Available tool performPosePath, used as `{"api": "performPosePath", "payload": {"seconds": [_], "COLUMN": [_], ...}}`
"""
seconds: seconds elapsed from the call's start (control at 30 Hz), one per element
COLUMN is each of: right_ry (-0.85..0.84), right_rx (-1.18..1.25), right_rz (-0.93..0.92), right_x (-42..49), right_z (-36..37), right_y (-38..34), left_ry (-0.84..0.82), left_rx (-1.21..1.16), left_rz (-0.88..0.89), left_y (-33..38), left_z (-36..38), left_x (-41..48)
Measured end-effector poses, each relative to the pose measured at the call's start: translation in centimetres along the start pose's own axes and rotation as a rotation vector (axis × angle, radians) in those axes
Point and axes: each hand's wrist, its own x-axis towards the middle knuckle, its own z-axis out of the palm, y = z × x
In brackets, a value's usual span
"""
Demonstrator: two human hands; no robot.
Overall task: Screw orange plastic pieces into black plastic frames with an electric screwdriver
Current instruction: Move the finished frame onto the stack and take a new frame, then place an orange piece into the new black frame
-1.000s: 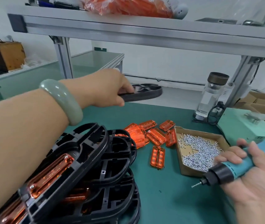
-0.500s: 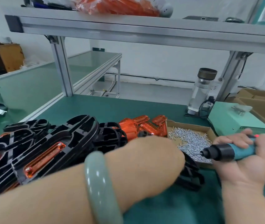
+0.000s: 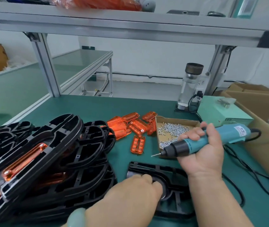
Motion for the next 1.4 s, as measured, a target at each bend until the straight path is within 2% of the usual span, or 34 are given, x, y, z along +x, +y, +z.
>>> {"api": "performPosePath", "payload": {"seconds": [0.27, 0.33, 0.37, 0.47, 0.5, 0.53, 0.57, 0.73, 0.87, 1.0, 1.17, 1.27, 1.4], "right_ry": [0.043, 0.046, 0.048, 0.067, 0.078, 0.087, 0.094, 0.128, 0.124, 0.119, 0.117, 0.113, 0.058], "right_rx": [-0.04, -0.038, -0.037, -0.06, -0.075, -0.088, -0.1, -0.17, -0.213, -0.24, -0.233, -0.213, -0.208], "right_rz": [0.02, 0.009, 0.002, -0.011, -0.017, -0.022, -0.026, -0.033, -0.047, -0.055, -0.036, -0.021, -0.018], "right_x": [-0.3, -0.2, -0.2, -0.1, -0.1, -0.1, -0.1, 0.0, -0.1, 0.0, 0.0, 0.0, -0.1], "right_z": [0.3, 0.3, 0.3, 0.2, 0.1, 0.1, 0.1, 0.1, 0.0, 0.1, -0.1, -0.2, -0.3], "right_y": [0.7, 0.5, 0.3, -0.2, -0.3, -0.3, -0.3, 0.2, 0.5, 0.5, 0.4, 0.4, 0.6], "left_ry": [-0.133, -0.092, 0.023, 0.558, 0.689, 0.746, 0.738, 0.453, 0.456, 0.621, 0.882, 0.908, 0.926], "left_rx": [0.007, -0.021, -0.043, -0.121, -0.18, -0.218, -0.221, -0.235, -0.267, -0.458, -0.742, -0.773, -0.679], "left_rz": [-0.083, -0.106, -0.119, -0.17, -0.214, -0.263, -0.302, -0.516, -0.565, -0.525, -0.229, -0.032, 0.04], "left_y": [0.7, 0.7, 0.7, 0.1, -0.3, -0.7, -1.1, -3.1, -3.8, -3.5, -2.0, -1.0, -0.5], "left_z": [-1.0, -1.9, -2.6, -4.9, -5.5, -6.1, -6.6, -5.1, -3.3, -4.1, -3.7, -3.1, -2.5], "left_x": [-0.2, -0.9, -1.4, -1.2, -0.3, 1.1, 2.6, 9.0, 10.2, 9.4, 4.5, 2.1, 1.2]}}
